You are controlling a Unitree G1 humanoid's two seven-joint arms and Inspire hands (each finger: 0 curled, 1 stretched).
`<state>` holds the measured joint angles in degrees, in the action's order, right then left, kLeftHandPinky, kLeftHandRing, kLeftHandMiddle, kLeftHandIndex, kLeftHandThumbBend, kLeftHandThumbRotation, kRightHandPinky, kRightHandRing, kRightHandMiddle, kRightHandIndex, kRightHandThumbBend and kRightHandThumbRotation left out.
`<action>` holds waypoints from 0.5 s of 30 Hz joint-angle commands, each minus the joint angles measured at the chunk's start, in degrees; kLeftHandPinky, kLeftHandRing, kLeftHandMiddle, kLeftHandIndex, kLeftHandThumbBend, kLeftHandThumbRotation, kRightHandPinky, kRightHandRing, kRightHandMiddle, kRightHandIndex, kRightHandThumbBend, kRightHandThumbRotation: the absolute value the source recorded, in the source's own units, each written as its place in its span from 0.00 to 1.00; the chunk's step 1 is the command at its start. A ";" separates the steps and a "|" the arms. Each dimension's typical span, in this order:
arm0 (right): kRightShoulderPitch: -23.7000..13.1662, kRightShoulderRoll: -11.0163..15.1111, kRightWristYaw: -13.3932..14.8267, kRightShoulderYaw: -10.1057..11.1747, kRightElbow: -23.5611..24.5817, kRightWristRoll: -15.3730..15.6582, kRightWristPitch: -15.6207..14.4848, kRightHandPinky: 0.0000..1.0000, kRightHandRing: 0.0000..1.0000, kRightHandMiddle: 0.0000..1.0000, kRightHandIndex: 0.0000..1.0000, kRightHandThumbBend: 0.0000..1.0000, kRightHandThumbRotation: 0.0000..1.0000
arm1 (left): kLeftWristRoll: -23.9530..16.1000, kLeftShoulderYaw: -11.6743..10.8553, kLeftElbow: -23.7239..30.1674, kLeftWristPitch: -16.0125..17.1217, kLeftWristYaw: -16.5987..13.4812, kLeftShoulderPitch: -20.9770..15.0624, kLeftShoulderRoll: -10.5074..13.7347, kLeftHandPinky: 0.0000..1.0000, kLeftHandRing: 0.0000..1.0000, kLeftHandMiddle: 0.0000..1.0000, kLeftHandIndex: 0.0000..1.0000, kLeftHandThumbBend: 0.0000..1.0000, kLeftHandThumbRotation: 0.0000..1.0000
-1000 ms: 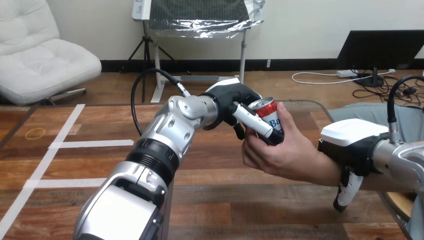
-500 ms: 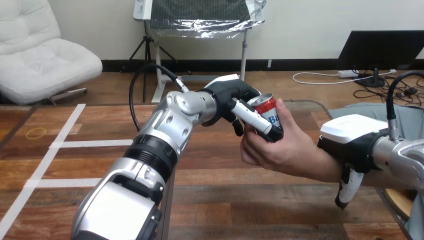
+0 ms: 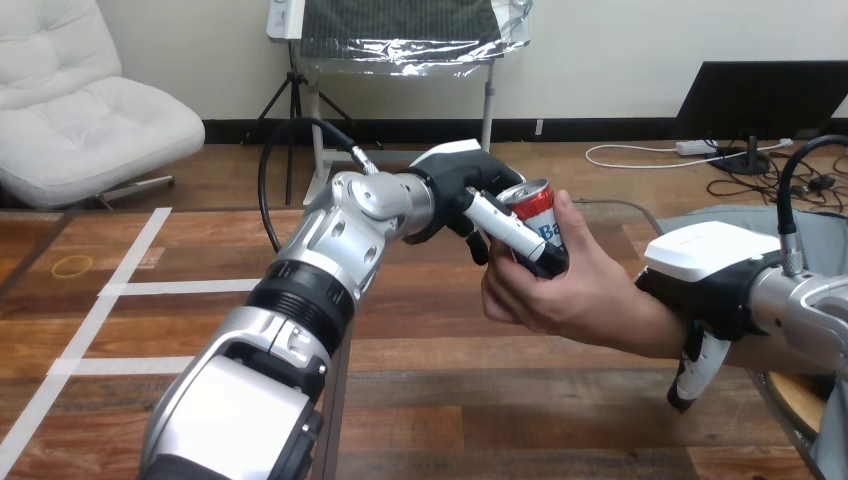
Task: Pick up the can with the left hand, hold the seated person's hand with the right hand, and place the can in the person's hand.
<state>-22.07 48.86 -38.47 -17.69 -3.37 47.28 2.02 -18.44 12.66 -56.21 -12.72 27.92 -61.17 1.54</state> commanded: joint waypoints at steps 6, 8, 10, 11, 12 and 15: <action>-7.46 1.67 2.48 3.96 -0.01 0.30 -0.77 0.76 0.84 0.85 0.82 0.81 0.18 | 2.99 -0.66 3.75 2.59 1.09 -9.33 -3.35 0.38 0.44 0.49 0.51 0.64 0.00; -7.56 1.71 2.28 3.86 -0.16 0.39 -0.89 0.79 0.87 0.87 0.84 0.81 0.18 | 2.99 -0.67 3.72 2.80 1.04 -9.22 -3.25 0.38 0.45 0.49 0.51 0.63 0.00; -7.78 1.77 1.70 3.66 -0.29 0.65 -1.32 0.81 0.88 0.89 0.85 0.81 0.19 | 3.03 -0.77 3.77 2.77 0.92 -9.06 -3.11 0.38 0.45 0.50 0.51 0.63 0.00; -7.85 1.79 1.55 3.61 -0.34 0.71 -1.42 0.82 0.89 0.89 0.86 0.81 0.19 | 3.05 -0.80 3.77 2.76 0.89 -9.03 -3.08 0.38 0.45 0.50 0.51 0.63 0.00; -7.88 1.81 1.45 3.62 -0.38 0.70 -1.55 0.83 0.90 0.90 0.86 0.80 0.19 | 3.14 -0.94 3.82 2.54 0.80 -8.94 -3.02 0.38 0.45 0.50 0.52 0.63 0.00; -7.93 1.80 1.18 3.70 -0.30 0.65 -1.97 0.86 0.92 0.92 0.88 0.80 0.20 | 3.40 -1.27 3.87 2.18 0.66 -8.77 -2.88 0.38 0.45 0.50 0.52 0.63 0.00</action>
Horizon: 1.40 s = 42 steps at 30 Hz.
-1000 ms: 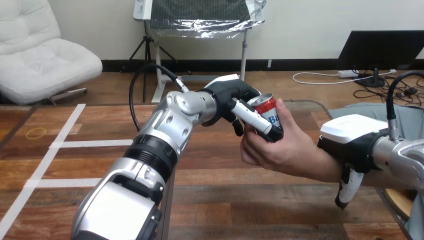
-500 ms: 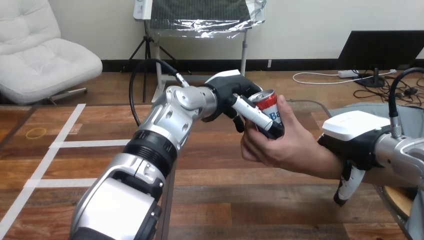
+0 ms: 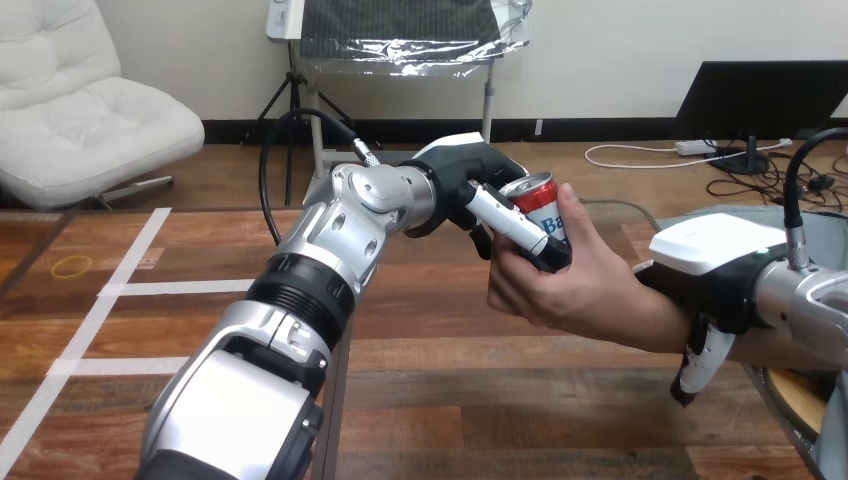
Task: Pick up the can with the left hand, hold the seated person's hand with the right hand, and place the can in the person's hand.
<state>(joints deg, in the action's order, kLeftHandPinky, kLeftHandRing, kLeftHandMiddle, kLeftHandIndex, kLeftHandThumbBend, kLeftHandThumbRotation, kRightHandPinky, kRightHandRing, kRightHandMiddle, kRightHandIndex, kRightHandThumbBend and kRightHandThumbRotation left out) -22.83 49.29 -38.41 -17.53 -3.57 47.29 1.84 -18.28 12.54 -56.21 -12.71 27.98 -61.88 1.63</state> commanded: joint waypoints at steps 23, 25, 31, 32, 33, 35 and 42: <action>-5.09 1.53 -0.77 5.65 3.30 -0.61 -6.63 0.94 1.00 0.99 0.96 0.80 0.23 | 4.44 -1.45 6.06 1.60 2.10 -4.89 1.52 0.43 0.53 0.59 0.63 0.66 0.00; -4.78 1.40 -0.92 6.09 3.61 -1.07 -7.06 0.95 1.00 0.99 0.96 0.80 0.23 | 4.60 -1.64 6.25 1.32 2.22 -4.69 1.90 0.44 0.54 0.60 0.64 0.66 0.00; -4.13 1.89 -1.26 6.46 4.41 -1.11 -7.57 0.94 0.99 0.99 0.96 0.80 0.23 | 6.14 -2.81 7.25 0.67 3.44 -3.47 3.76 0.46 0.55 0.61 0.65 0.64 0.00; -3.94 1.97 -1.36 6.62 4.55 -1.27 -7.72 0.94 0.99 0.99 0.97 0.80 0.23 | 6.15 -2.75 7.76 0.47 3.50 -3.15 4.31 0.46 0.55 0.61 0.65 0.65 0.00; -3.90 1.99 -1.35 6.64 4.49 -1.36 -7.78 0.94 0.99 1.00 0.97 0.80 0.23 | 6.12 -2.65 8.02 0.40 3.48 -2.96 4.67 0.46 0.55 0.61 0.65 0.64 0.00; -3.75 2.14 -1.46 6.75 4.58 -1.56 -7.85 0.94 0.99 1.00 0.97 0.80 0.23 | 6.08 -2.65 8.33 0.08 3.65 -2.67 5.42 0.46 0.55 0.61 0.64 0.64 0.00; -2.73 2.57 -1.42 7.80 5.43 -2.84 -8.06 0.94 1.00 1.00 0.97 0.79 0.23 | 6.02 -2.81 8.05 0.71 5.08 -1.99 7.91 0.46 0.55 0.62 0.65 0.64 0.00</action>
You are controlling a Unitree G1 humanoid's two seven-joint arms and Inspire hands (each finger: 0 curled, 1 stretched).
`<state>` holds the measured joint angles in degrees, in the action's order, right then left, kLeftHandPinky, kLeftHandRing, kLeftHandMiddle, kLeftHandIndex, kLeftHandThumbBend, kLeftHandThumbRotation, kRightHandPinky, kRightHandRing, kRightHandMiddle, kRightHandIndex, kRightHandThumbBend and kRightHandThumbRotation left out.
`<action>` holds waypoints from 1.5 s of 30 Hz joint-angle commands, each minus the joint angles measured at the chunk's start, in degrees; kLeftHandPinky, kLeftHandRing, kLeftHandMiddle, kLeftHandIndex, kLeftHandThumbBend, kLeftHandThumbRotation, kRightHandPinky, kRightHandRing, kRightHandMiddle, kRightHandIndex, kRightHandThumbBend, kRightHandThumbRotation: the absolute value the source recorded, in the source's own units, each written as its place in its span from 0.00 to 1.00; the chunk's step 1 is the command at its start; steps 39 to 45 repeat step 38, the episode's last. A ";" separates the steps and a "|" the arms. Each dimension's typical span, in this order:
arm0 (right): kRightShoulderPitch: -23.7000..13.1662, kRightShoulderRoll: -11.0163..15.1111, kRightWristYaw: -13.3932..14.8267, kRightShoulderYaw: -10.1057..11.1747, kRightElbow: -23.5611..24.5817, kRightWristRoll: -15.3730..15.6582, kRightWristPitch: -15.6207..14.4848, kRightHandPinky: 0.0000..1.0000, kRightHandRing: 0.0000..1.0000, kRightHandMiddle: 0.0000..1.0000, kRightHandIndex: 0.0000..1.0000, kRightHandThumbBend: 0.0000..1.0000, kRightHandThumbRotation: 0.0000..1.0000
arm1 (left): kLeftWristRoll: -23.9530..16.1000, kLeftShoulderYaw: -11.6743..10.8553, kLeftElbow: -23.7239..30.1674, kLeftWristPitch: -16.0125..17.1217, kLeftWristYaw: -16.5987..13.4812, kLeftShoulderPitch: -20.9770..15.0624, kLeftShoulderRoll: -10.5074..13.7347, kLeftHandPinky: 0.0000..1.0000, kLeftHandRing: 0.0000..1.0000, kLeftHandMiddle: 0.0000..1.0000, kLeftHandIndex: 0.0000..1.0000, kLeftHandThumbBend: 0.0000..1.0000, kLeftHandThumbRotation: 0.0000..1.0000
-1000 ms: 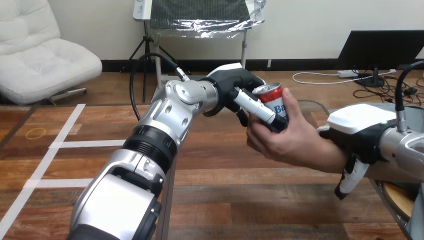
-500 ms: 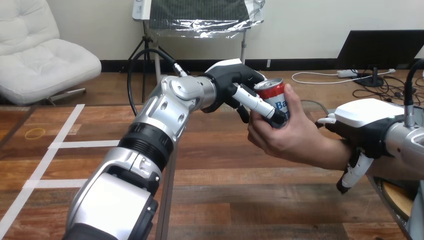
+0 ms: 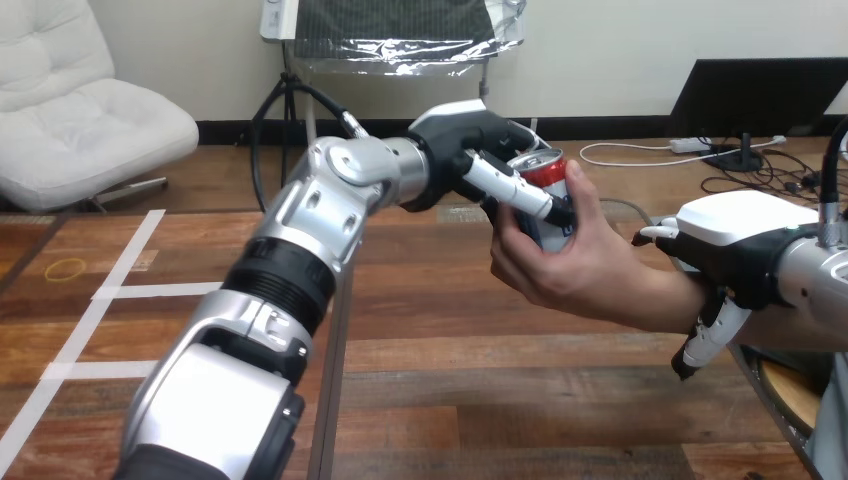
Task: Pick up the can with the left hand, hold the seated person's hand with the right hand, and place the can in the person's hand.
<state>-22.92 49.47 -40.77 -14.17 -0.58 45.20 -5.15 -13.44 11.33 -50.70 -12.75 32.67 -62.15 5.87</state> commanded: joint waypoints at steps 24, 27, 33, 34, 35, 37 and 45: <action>0.38 2.92 0.35 7.46 5.57 -2.70 -2.23 0.92 1.00 1.00 0.95 0.81 0.23 | 3.70 -4.34 1.80 2.76 2.43 0.99 12.12 0.49 0.56 0.63 0.66 0.62 0.00; 0.68 2.79 -0.01 7.86 6.18 -2.92 -2.82 0.92 1.00 1.00 0.95 0.81 0.23 | 4.31 -4.87 2.06 3.06 2.43 1.53 12.80 0.49 0.56 0.63 0.66 0.62 0.00; 1.75 2.92 -0.22 8.89 7.78 -3.43 -3.20 0.93 1.00 1.00 0.95 0.80 0.22 | 5.75 -6.16 3.24 2.38 2.50 2.72 14.34 0.50 0.57 0.64 0.67 0.61 0.00; 1.90 2.93 -0.21 9.04 7.96 -3.53 -3.20 0.93 1.00 1.00 0.95 0.80 0.22 | 5.87 -6.29 3.34 2.40 2.59 2.86 14.52 0.50 0.57 0.64 0.67 0.61 0.00; 2.18 2.84 -0.31 9.43 8.51 -3.83 -3.45 0.93 1.00 1.00 0.95 0.80 0.22 | 6.04 -6.58 3.71 2.62 2.67 3.28 14.97 0.50 0.57 0.64 0.68 0.61 0.00; 2.52 2.75 -0.43 9.86 9.13 -4.18 -3.77 0.93 1.00 1.00 0.95 0.80 0.22 | 6.20 -6.86 4.24 2.82 2.71 3.79 15.42 0.51 0.58 0.65 0.68 0.60 0.00; 2.82 2.73 -0.50 10.22 9.72 -4.40 -4.02 0.93 1.00 1.00 0.95 0.80 0.22 | 6.39 -7.17 4.73 2.84 2.67 4.26 15.82 0.51 0.58 0.65 0.69 0.60 0.00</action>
